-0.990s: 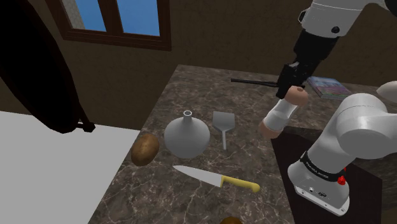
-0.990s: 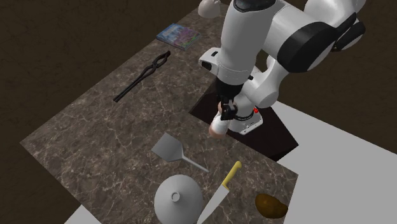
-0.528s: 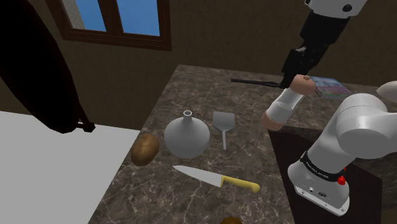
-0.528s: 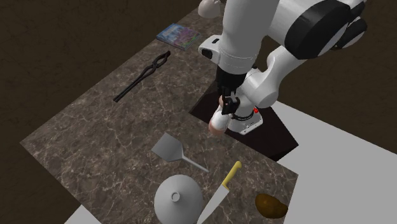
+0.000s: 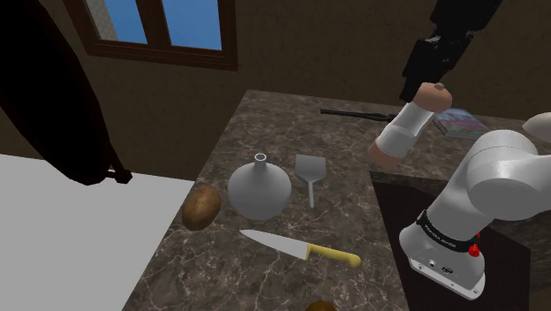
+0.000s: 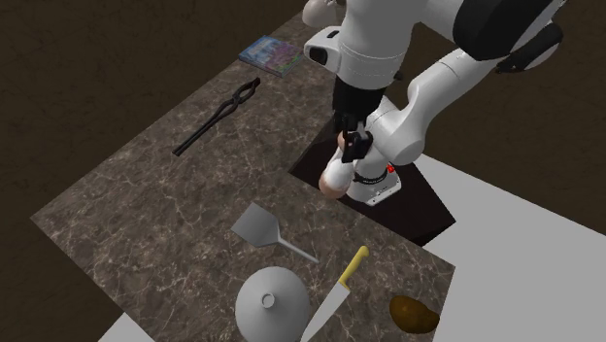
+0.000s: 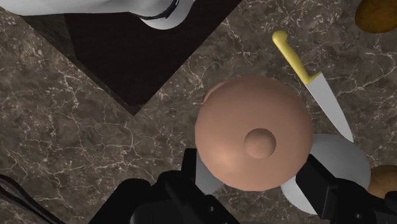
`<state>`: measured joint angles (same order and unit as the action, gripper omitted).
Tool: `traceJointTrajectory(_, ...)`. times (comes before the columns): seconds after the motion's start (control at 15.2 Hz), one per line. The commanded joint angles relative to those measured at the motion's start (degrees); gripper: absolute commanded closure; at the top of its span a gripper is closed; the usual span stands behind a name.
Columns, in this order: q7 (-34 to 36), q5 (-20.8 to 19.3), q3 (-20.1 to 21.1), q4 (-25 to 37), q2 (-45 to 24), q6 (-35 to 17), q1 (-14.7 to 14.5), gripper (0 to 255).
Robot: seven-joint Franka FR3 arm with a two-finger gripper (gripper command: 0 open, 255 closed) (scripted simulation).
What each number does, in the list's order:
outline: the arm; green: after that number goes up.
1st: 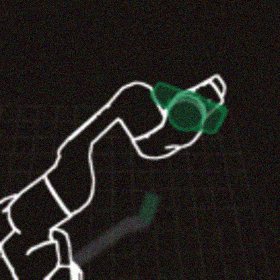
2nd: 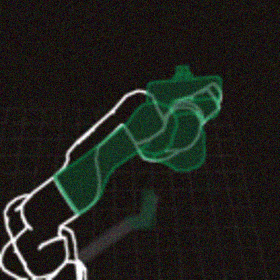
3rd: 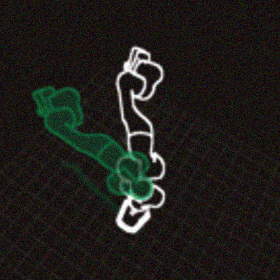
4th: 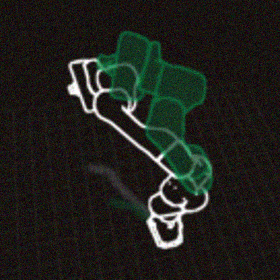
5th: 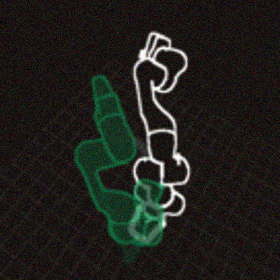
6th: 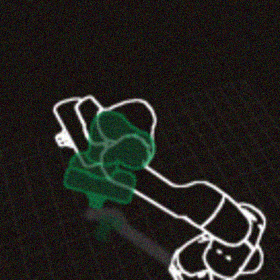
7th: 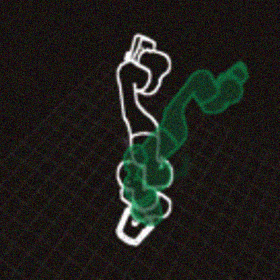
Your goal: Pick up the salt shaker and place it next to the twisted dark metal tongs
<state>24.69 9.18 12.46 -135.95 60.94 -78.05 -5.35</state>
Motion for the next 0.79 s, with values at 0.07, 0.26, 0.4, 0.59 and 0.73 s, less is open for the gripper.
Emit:
traceJointTrajectory(0.07, -0.01, -0.4, -0.37, 3.15, -1.38, 1.78, 0.25, 255)
traceJointTrajectory(0.26, 0.03, -0.66, -0.59, 5.75, -2.54, 3.24, 0.43, 255)
traceJointTrajectory(0.4, -2.52, -3.04, -3.52, 4.78, -1.33, 3.75, 0.59, 255)
traceJointTrajectory(0.59, -6.37, -6.81, -7.94, 3.77, 0.06, 4.36, 0.93, 255)
traceJointTrajectory(0.73, -8.96, -9.41, -10.89, 3.4, 0.69, 4.65, 1.23, 255)
